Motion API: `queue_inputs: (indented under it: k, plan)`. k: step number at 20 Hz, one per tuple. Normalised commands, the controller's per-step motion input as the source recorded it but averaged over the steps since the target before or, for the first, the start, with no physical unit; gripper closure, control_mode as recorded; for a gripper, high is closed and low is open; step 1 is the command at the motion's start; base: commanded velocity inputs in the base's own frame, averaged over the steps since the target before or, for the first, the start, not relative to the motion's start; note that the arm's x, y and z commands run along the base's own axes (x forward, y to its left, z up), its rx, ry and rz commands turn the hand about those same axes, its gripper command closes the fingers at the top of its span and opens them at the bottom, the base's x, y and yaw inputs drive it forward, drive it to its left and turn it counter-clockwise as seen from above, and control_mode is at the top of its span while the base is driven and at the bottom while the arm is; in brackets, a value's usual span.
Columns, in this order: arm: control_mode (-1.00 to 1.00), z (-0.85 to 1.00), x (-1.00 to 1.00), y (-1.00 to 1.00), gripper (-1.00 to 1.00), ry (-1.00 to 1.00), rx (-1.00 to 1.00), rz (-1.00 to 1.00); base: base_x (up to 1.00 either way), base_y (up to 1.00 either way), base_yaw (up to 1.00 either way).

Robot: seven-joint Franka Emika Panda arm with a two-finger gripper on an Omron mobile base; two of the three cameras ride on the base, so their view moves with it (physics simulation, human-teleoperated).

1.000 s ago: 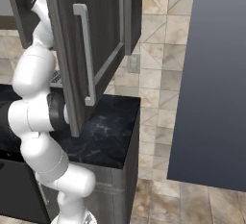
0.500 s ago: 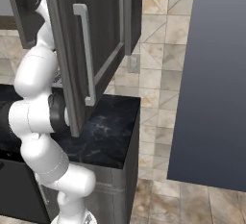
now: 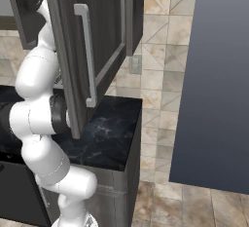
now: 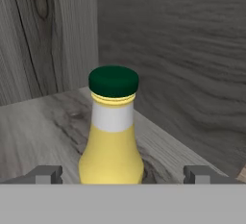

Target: Move the ketchup and mustard from the cabinet to the dining counter.

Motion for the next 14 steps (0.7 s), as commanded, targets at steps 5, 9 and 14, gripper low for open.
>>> queue_inputs:
  k: [5, 9, 14]
  plan:
    - [-1.00, -0.03, 0.14, 0.00, -1.00, 0.00, 0.03, 0.00, 0.00, 0.00, 0.00]
    - [-1.00, -0.07, 0.11, -0.01, -1.00, 0.00, 0.04, 0.00, 0.00, 0.00, 0.00]
    - [-1.00, -0.04, 0.07, -0.05, -1.00, 0.00, 0.04, 0.00, 0.00, 0.00, 0.00]
